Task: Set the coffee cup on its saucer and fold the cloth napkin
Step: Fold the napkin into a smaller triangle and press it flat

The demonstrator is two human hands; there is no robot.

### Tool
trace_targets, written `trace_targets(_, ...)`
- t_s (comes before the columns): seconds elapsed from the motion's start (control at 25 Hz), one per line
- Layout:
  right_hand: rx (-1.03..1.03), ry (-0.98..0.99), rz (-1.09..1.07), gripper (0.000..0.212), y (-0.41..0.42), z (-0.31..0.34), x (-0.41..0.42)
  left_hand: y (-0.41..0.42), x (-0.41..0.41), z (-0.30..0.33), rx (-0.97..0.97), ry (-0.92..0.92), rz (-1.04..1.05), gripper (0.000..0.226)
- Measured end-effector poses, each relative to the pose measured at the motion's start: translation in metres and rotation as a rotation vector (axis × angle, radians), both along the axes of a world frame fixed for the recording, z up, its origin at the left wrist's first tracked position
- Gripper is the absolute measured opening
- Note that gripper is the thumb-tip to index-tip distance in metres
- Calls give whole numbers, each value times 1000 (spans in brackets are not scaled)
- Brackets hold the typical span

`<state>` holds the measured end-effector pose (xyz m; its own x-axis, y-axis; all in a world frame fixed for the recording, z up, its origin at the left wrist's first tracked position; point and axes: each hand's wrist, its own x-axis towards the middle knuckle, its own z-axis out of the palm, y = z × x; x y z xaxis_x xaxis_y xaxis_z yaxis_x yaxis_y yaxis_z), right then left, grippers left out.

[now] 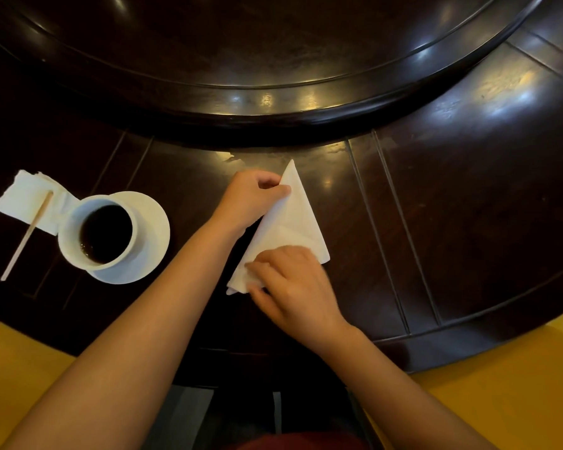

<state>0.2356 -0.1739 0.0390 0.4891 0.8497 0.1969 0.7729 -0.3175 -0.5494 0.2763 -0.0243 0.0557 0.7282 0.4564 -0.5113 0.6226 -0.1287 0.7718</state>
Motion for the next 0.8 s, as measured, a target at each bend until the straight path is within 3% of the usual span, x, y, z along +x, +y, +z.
trace_targets(0.12, -104, -46, -260, 45, -13, -7, 17, 1, -1, -7, 47, -57, -38, 15)
trace_targets(0.24, -314, -23, -302, 59, -15, -25, 25, -2, 0, -11, 137, -45, -92, 21)
trace_targets(0.36, -361, -16, -326, 61, -13, -35, 22, -13, -7, -14, 549, -173, -204, 36)
trace_targets(0.48, -372, -40, -380, 61, -9, -38, 19, -27, -19, -27, 838, -238, -547, 51)
trace_targets(0.56, -387, -54, -367, 60, -8, -40, 18, -27, -25, -40, 903, -147, -689, 57)
trace_targets(0.8, -402, -86, -343, 57, -11, -41, 20, -21, -48, -55, 1084, -90, -764, 55)
